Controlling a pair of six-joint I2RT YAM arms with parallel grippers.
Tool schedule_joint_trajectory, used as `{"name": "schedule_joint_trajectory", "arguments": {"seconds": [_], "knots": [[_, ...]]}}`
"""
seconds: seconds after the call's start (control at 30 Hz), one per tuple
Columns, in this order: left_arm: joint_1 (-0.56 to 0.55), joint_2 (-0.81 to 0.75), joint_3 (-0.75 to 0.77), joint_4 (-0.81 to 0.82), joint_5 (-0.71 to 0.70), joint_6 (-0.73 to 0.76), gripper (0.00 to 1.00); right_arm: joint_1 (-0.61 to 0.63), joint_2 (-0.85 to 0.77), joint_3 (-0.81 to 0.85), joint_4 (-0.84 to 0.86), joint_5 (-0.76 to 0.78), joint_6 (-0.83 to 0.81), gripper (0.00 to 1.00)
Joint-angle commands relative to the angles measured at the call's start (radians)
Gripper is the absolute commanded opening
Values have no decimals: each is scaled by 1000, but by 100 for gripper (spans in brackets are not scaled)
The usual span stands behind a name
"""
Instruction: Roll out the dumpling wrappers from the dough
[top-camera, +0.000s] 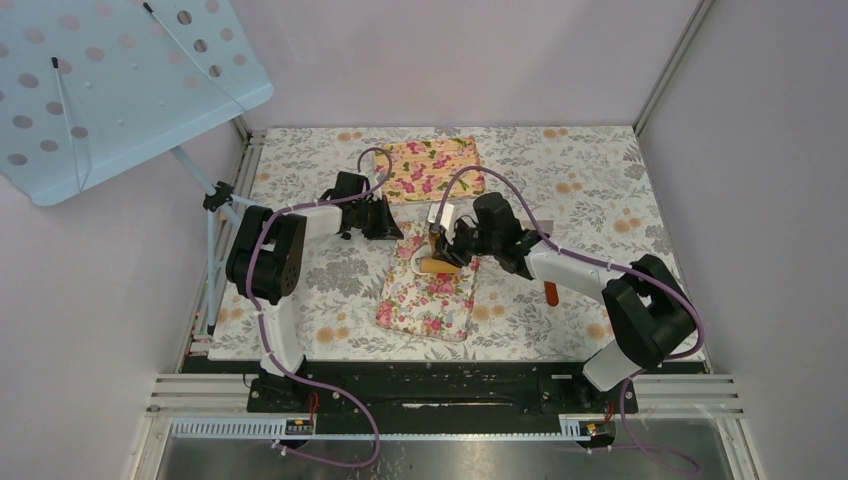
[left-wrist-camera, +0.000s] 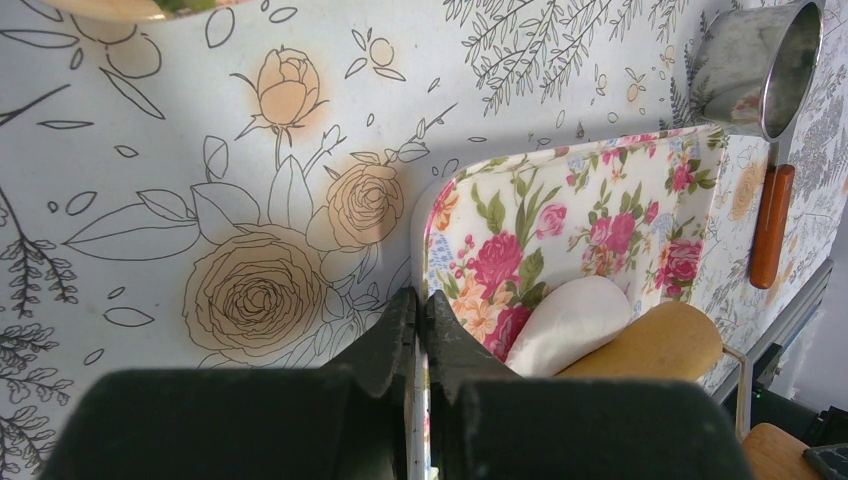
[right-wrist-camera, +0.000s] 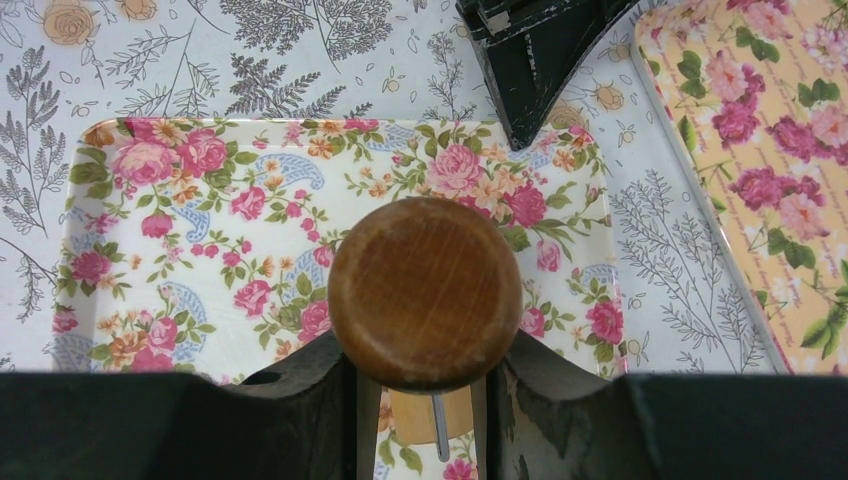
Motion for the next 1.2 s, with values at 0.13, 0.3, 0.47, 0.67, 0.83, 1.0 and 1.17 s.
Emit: {"name": "schedule_joint_trajectory", "arguments": {"seconds": [0.13, 0.3, 0.47, 0.67, 0.83, 1.0, 1.17], "knots": [[0, 24, -6, -61, -27, 24, 0, 1, 51, -18, -168, -75, 108, 0], [0, 24, -6, -63, -26, 23, 0, -3, 55, -30, -152, -103, 146, 0], [0, 24, -6, -63, -24, 22, 0, -6, -2, -19, -159, -131, 199, 0], [1, 25, -6, -63, -25, 22, 0, -9, -157, 59, -180, -97, 237, 0], [3, 24, -4, -62, -25, 23, 0, -30, -171, 176, -244, -40, 249, 0], [1, 26, -5, -64, -24, 23, 0, -38, -90, 169, -168, 39, 172, 0], [1, 25, -5, -62, -26, 23, 0, -39, 5, 119, 15, 66, 147, 0]]}}
